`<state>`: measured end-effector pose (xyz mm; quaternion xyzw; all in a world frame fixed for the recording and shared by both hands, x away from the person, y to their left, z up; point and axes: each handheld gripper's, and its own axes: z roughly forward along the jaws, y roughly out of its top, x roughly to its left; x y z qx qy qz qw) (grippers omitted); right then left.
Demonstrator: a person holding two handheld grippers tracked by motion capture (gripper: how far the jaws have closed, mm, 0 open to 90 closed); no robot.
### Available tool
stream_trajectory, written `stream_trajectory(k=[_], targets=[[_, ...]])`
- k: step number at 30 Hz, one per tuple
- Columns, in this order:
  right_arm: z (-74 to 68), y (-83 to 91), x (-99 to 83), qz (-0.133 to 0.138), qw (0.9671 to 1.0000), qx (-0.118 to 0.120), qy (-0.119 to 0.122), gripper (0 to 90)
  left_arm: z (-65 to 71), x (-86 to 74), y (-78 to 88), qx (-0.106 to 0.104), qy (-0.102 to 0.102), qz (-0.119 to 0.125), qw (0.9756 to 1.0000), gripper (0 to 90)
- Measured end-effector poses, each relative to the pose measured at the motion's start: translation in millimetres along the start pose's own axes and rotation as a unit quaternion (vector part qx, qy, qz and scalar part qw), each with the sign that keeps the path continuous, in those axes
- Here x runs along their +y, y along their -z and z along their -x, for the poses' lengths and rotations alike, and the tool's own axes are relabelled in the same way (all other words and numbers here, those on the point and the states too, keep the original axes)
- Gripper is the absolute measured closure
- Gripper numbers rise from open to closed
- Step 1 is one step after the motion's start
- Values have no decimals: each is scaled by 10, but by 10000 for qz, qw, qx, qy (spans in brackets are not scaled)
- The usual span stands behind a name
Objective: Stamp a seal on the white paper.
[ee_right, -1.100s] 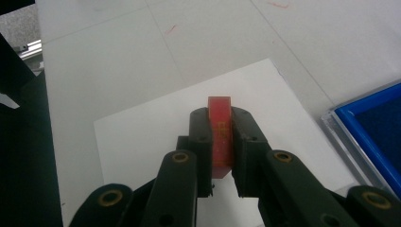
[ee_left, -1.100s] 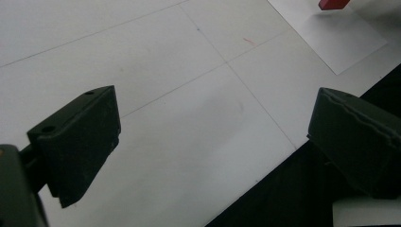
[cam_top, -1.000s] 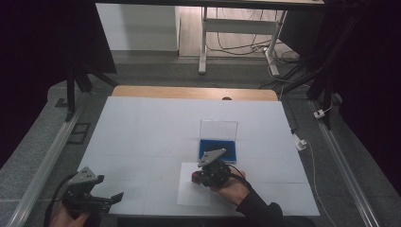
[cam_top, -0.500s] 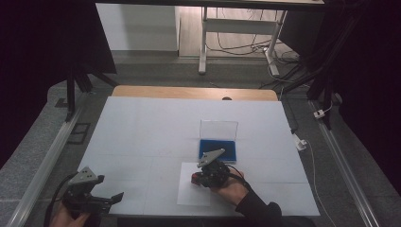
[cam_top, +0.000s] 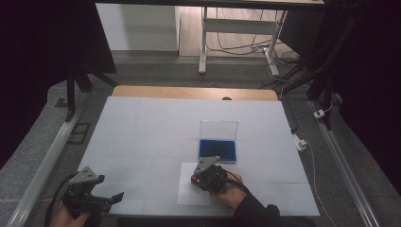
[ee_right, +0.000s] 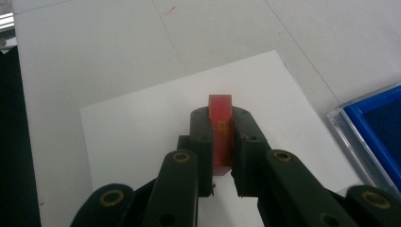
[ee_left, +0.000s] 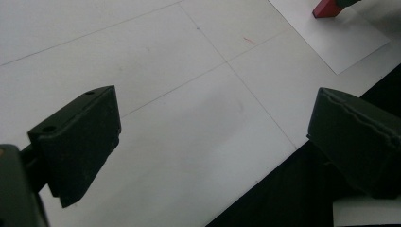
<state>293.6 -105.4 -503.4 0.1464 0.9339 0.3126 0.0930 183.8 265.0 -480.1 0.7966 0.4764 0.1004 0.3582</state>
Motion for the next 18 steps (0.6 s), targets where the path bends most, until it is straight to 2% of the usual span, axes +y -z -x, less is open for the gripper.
stream_trajectory(k=[3,7,9,11,16,18], targets=[[62,-3,-28,99,9997,158,-182,804,-2,1,-1,-8,4,3,10000,37],[140,-9,-61,209,9975,419,-528,804,-4,0,0,-14,10,9,10000,37],[168,-10,-74,235,9967,490,-601,804,-4,0,0,-15,9,8,10000,37],[147,-9,-68,218,9973,440,-554,804,-6,0,0,-17,12,9,10000,37],[35,-7,-41,156,9998,87,-122,803,-6,2,-2,-18,12,0,10000,37],[3,-3,-33,112,9999,-3,-93,803,-6,2,-2,-18,12,1,10000,37]])
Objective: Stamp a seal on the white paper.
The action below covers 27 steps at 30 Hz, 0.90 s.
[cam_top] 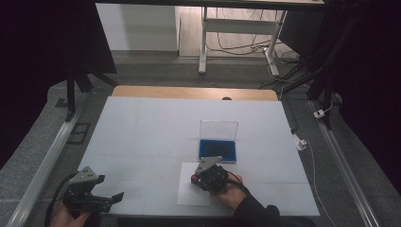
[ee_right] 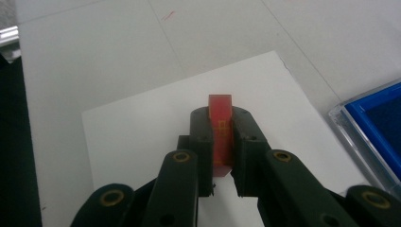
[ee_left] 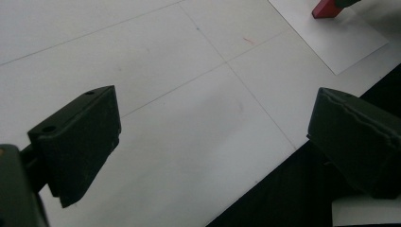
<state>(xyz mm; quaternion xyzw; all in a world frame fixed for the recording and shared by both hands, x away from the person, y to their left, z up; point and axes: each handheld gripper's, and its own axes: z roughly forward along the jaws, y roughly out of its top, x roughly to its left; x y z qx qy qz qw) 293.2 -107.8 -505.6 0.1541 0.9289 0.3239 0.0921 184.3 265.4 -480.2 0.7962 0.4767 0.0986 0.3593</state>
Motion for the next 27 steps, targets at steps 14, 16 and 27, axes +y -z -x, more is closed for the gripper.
stream_trajectory(k=[14,16,27], targets=[[95,11,8,-6,9993,288,-229,792,-7,-8,7,-18,17,22,10000,37],[110,21,2,15,9991,317,-271,791,-7,-8,7,-17,18,22,10000,37],[170,160,36,330,9978,320,-475,791,-6,-8,7,-13,13,19,10000,37]])
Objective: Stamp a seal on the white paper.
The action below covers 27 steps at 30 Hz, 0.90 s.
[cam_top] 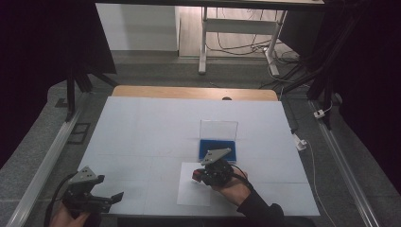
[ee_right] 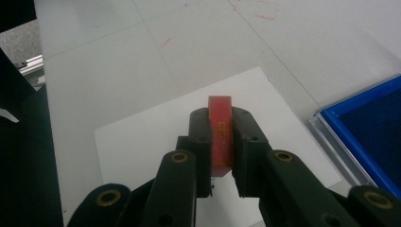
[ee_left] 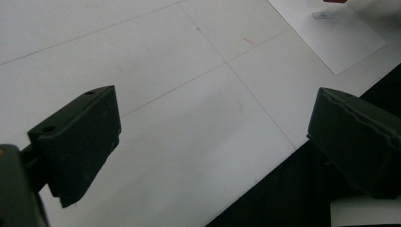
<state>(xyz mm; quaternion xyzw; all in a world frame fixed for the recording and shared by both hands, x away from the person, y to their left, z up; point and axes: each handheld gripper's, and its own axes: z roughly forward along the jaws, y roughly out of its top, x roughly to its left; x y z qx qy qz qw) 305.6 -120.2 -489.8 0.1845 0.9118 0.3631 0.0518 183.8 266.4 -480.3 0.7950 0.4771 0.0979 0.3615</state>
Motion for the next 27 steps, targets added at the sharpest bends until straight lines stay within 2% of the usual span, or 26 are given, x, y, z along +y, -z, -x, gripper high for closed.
stream_trajectory(k=[3,10,27], targets=[[0,5,11,-52,10000,50,-14,791,0,-1,0,3,1,6,10000,37],[15,40,32,42,9999,106,-91,791,2,1,-1,3,-9,-1,10000,37],[108,146,45,127,9997,67,-212,791,5,0,-2,13,-20,-4,10000,37]])
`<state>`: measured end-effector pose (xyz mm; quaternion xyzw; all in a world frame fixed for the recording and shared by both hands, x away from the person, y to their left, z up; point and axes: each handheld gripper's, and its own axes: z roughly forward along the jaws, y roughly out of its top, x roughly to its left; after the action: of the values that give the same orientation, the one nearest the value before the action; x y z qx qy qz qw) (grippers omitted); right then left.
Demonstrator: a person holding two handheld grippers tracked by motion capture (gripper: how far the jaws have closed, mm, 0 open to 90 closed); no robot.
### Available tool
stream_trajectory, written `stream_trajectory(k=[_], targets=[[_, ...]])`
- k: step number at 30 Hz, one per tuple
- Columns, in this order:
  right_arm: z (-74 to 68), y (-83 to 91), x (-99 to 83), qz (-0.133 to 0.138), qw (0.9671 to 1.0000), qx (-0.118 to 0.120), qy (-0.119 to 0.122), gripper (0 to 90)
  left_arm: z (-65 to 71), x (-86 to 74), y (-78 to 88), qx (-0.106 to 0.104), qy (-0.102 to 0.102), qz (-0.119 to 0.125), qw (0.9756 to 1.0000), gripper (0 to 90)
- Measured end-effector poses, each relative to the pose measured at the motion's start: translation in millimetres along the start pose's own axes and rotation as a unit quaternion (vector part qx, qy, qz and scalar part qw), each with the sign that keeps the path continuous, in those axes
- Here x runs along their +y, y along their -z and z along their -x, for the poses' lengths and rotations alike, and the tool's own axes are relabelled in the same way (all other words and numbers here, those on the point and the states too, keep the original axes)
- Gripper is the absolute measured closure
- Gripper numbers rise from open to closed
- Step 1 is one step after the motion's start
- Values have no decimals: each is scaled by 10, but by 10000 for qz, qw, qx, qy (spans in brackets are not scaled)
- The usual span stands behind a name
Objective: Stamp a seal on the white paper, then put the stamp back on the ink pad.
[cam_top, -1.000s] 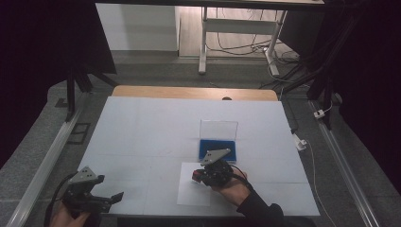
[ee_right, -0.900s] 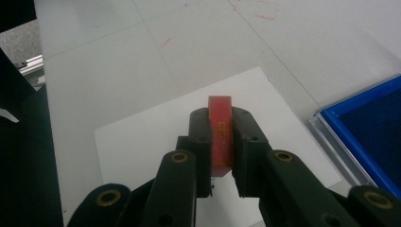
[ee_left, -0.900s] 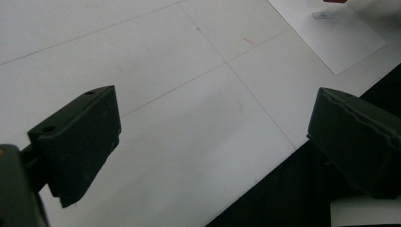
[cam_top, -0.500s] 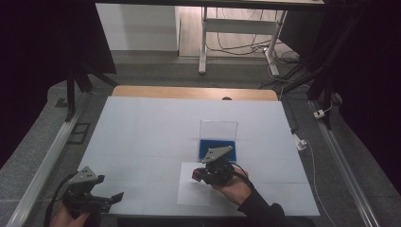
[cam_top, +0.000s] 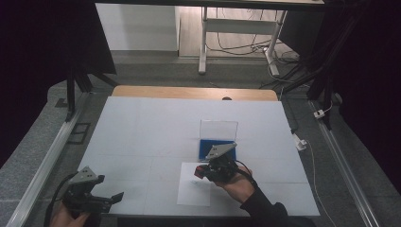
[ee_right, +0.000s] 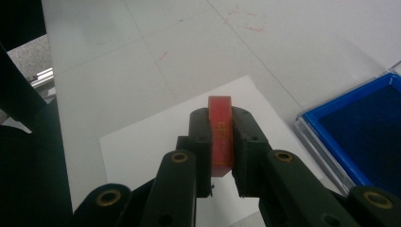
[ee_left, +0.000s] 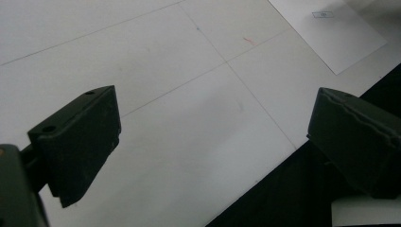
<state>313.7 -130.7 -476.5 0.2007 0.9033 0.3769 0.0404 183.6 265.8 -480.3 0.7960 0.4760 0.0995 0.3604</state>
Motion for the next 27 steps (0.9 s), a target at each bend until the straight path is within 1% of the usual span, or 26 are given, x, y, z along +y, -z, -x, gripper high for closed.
stream_trajectory(k=[5,9,13,19,27], targets=[[52,28,-8,61,10000,-17,-70,791,-1,1,0,6,0,-2,10000,38],[95,58,-15,78,9999,-89,-118,791,3,2,-2,10,-6,-8,10000,38],[143,98,-14,123,9997,-193,-115,791,2,1,-1,12,-8,-8,10000,38],[223,176,-16,187,9989,-303,-291,792,8,3,-1,18,-21,-16,10000,39],[354,263,-24,300,9969,-569,-449,792,2,4,-4,8,-10,-16,10000,39]])
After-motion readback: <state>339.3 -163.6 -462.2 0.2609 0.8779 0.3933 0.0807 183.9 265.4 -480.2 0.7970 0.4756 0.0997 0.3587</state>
